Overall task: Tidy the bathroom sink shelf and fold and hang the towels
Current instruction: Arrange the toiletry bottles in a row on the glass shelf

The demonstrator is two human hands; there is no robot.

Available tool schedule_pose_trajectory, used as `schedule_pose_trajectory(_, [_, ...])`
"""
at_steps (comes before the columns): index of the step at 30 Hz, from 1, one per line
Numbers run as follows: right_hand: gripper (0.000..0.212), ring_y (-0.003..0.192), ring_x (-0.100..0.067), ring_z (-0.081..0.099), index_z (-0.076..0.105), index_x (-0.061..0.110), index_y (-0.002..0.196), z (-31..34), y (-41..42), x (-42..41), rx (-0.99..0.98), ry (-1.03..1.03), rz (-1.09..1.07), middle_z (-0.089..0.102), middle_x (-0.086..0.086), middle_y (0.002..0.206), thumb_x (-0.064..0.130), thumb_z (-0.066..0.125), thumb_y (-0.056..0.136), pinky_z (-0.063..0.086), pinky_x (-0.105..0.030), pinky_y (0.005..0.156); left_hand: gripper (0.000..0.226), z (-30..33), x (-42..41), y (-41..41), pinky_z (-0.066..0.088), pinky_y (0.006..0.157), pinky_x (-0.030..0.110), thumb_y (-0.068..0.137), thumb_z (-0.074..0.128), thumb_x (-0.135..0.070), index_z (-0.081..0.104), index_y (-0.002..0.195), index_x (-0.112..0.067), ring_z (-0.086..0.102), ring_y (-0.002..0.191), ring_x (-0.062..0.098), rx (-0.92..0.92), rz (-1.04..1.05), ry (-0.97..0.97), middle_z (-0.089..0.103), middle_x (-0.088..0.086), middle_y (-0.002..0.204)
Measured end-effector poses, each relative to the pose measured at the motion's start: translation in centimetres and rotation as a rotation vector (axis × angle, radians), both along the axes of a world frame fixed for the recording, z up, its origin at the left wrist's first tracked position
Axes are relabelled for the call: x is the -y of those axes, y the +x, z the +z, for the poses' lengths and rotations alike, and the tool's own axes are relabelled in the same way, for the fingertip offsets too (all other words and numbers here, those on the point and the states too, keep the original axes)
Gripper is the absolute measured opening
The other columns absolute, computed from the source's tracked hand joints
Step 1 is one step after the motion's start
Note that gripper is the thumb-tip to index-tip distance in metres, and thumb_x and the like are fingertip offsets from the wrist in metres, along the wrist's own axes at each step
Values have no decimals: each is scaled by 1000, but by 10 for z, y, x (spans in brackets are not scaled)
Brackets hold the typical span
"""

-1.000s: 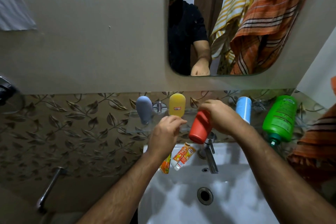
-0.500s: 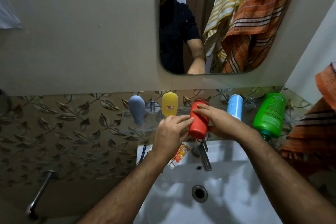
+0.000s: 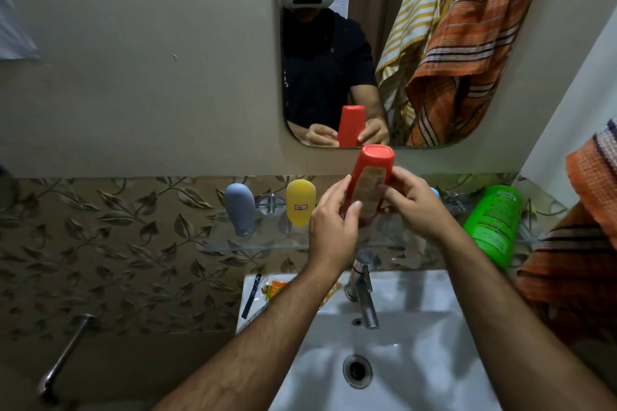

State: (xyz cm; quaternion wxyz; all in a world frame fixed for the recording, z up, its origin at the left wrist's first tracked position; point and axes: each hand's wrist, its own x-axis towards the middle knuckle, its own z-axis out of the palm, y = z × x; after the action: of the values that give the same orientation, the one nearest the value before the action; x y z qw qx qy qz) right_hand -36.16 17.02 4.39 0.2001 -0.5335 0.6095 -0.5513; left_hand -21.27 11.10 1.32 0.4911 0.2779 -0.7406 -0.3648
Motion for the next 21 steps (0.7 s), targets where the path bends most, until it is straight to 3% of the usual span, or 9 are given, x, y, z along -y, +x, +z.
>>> schedule_pose_trajectory(2, [24, 80, -2, 65, 61, 27, 110, 1, -2, 3, 41, -6, -23, 70, 2, 98, 7, 55, 98, 52, -21, 57, 51, -5, 2, -8, 42, 105, 23, 91, 60, -10, 51, 140, -18, 52, 120, 5, 40, 2, 65, 59, -1, 134])
schedule_pose_trajectory(5, [25, 85, -5, 68, 60, 29, 110, 3, -6, 6, 43, 25, -12, 70, 4, 101, 8, 56, 97, 55, -23, 58, 52, -13, 6, -16, 49, 101, 37, 90, 62, -15, 51, 139, -24, 58, 116, 9, 53, 6, 150, 64, -4, 127])
schedule_pose_trajectory(9, [38, 92, -9, 68, 57, 24, 122, 5, -12, 5, -40, 104, 25, 71, 3, 108, 2, 62, 92, 56, -29, 66, 46, -16, 6, -18, 54, 95, 35, 90, 64, -15, 55, 134, -26, 63, 105, 4, 42, 10, 217, 67, -13, 112])
schedule_pose_trajectory(12, [38, 83, -4, 66, 60, 23, 117, 2, -16, 4, -114, 132, 17, 72, 3, 104, -2, 65, 88, 54, -28, 69, 46, -17, 7, -18, 53, 95, 33, 90, 64, -12, 56, 134, -25, 63, 106, 3, 40, 3, 220, 66, -14, 112])
schedule_pose_trajectory(17, [39, 99, -12, 68, 61, 25, 118, -4, -17, 5, -162, 140, -6, 72, 4, 108, 1, 66, 87, 56, -33, 79, 48, -18, 6, -17, 52, 94, 27, 90, 64, -11, 55, 135, -26, 62, 105, 0, 49, 14, 197, 64, -19, 110])
schedule_pose_trajectory(21, [39, 95, -10, 67, 61, 23, 120, -3, -13, 6, -182, 135, -29, 71, 4, 108, 2, 66, 87, 55, -32, 80, 49, -18, 6, -16, 50, 93, 23, 92, 63, -11, 53, 137, -25, 61, 107, 1, 54, 21, 187, 63, -18, 112])
